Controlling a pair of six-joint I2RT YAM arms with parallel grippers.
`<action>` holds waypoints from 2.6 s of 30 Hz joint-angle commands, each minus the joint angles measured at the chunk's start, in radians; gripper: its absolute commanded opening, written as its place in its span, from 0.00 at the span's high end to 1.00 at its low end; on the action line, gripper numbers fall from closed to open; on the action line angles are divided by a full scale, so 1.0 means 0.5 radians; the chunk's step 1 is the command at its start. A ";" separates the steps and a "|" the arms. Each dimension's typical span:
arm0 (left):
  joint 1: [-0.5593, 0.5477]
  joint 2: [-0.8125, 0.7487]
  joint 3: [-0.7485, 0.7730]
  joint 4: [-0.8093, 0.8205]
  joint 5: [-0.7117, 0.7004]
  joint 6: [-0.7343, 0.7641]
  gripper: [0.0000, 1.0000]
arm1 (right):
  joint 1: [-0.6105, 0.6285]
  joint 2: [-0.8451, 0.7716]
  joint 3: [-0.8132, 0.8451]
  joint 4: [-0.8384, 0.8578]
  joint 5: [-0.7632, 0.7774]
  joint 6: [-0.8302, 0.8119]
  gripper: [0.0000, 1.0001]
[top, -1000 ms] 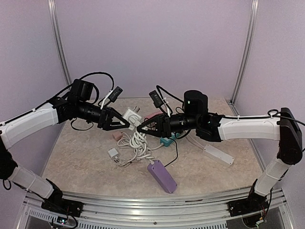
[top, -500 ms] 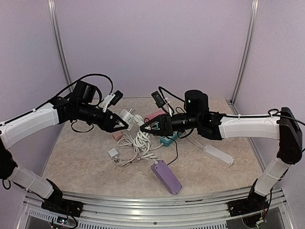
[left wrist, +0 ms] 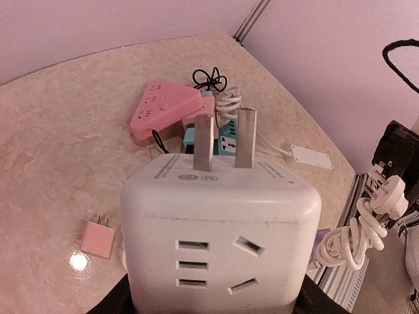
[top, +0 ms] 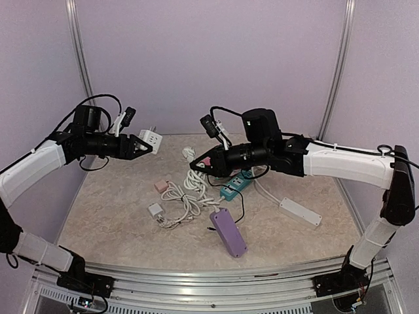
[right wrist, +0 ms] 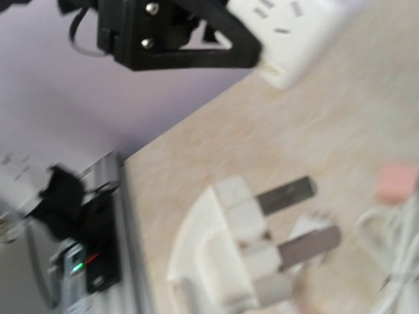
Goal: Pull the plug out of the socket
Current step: Remove the plug from the socket, then place the plug at the center of the board, then place the socket at the center of the board.
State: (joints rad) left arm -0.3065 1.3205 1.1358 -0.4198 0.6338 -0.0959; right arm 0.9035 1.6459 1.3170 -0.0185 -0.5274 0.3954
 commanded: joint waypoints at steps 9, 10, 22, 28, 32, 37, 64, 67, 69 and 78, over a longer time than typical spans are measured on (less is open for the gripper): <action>0.378 -0.228 -0.063 0.228 0.049 -0.259 0.80 | 0.183 0.504 0.558 -0.217 0.884 -0.155 1.00; 0.395 -0.228 -0.065 0.223 0.029 -0.270 0.80 | 0.188 0.557 0.589 -0.199 0.889 -0.148 1.00; 0.420 -0.232 -0.051 0.185 -0.038 -0.256 0.80 | 0.194 1.017 0.882 -0.204 0.674 -0.117 1.00; 0.420 -0.191 -0.047 0.180 -0.012 -0.268 0.80 | 0.195 1.150 0.958 -0.287 0.672 -0.110 0.86; 0.420 -0.178 -0.047 0.172 -0.033 -0.264 0.80 | 0.194 1.138 0.936 -0.278 0.716 -0.111 0.73; 0.420 -0.157 -0.046 0.167 -0.034 -0.264 0.80 | 0.195 1.037 0.839 -0.195 0.750 -0.132 0.48; 0.404 0.714 0.296 -0.471 -0.672 -0.077 0.80 | -0.035 -0.133 -0.392 0.119 1.343 -0.022 0.11; 0.371 0.756 0.300 -0.507 -0.797 -0.061 0.78 | -0.048 -0.190 -0.459 0.138 1.368 -0.015 0.11; 0.341 0.810 0.330 -0.569 -0.879 -0.046 0.76 | -0.054 -0.207 -0.482 0.141 1.390 -0.010 0.10; 0.219 1.000 0.371 -0.619 -0.920 -0.013 0.69 | -0.067 -0.208 -0.483 0.138 1.389 0.007 0.10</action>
State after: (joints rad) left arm -0.1844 1.7916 1.2881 -0.7033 0.1936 -0.1223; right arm 0.8783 1.5677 1.0904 0.0433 0.1528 0.3874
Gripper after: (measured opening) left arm 0.610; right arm 0.899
